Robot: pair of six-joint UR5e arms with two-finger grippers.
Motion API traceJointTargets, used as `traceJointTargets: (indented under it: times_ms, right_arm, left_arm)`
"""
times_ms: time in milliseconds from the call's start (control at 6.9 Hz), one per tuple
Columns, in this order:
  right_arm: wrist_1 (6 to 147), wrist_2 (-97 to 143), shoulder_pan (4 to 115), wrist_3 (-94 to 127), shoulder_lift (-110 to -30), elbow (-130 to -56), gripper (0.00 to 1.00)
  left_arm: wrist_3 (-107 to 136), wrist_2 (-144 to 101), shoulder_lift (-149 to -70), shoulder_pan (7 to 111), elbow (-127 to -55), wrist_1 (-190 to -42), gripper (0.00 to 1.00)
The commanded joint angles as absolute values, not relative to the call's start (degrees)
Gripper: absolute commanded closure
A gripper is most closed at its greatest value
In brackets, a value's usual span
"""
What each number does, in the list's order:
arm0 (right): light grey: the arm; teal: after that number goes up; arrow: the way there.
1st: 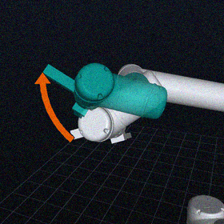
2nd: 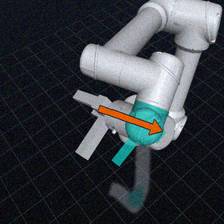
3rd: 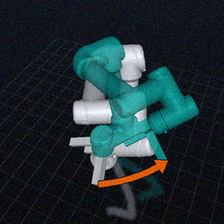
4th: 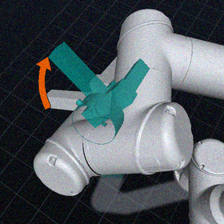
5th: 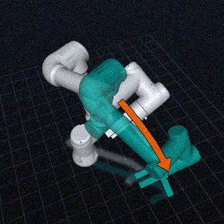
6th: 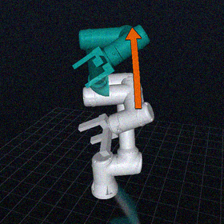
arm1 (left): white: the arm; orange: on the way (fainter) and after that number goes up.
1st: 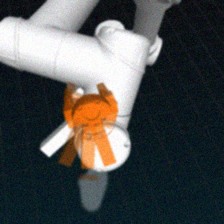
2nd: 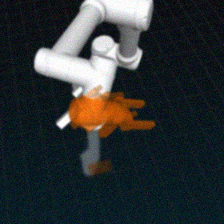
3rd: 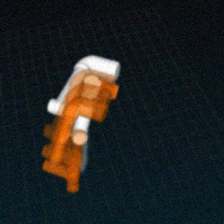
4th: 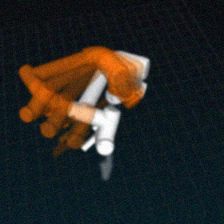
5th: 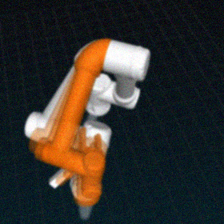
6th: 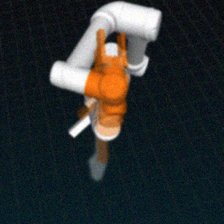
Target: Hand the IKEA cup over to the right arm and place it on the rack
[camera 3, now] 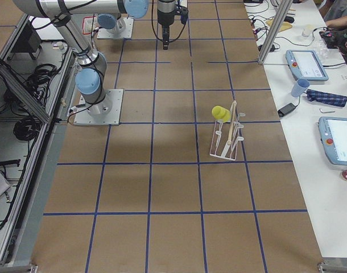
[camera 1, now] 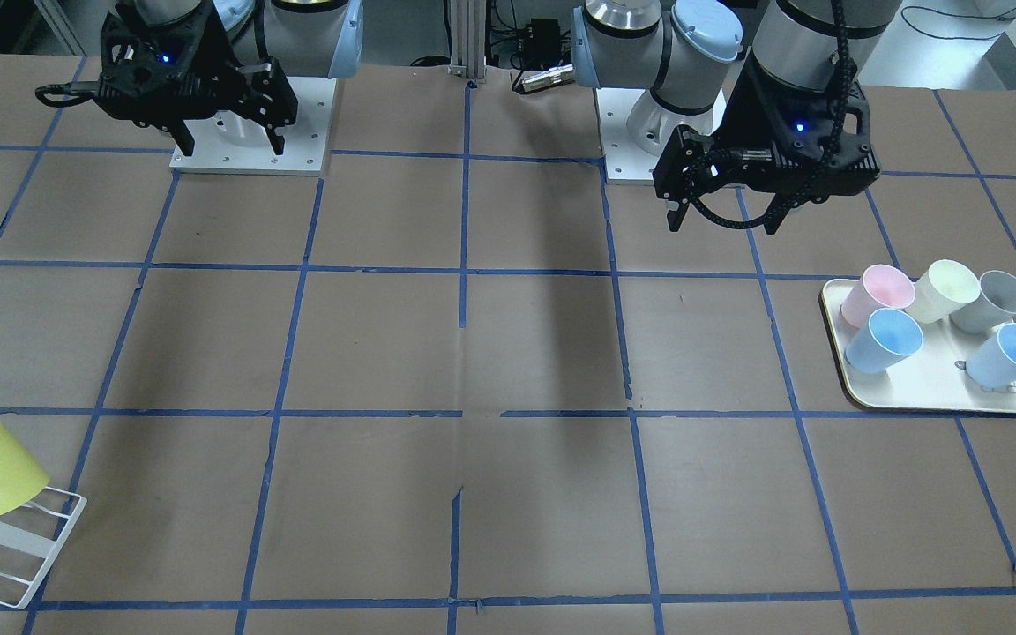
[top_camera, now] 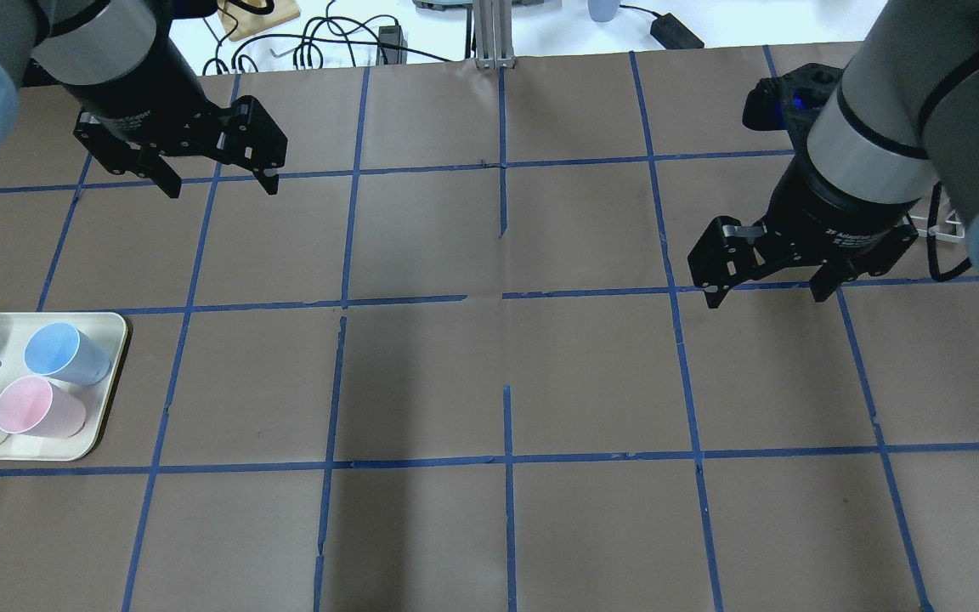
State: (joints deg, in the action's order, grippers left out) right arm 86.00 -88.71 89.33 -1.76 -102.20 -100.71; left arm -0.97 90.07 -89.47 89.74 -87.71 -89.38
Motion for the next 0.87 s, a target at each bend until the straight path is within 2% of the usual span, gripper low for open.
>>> traceJointTargets:
  times_ms: [0, 724]
  right_arm:
    - [85.87, -88.77, 86.58, -1.93, -102.30, -100.37, 0.00]
    - [85.61, -89.30, 86.66, -0.18, -102.48, -100.37, 0.00]
  left_arm:
    - [-0.97, 90.09, -89.47, 89.74, -87.71, -89.38, 0.00]
    - [-0.97, 90.09, -89.47, 89.74, -87.71, -89.38, 0.00]
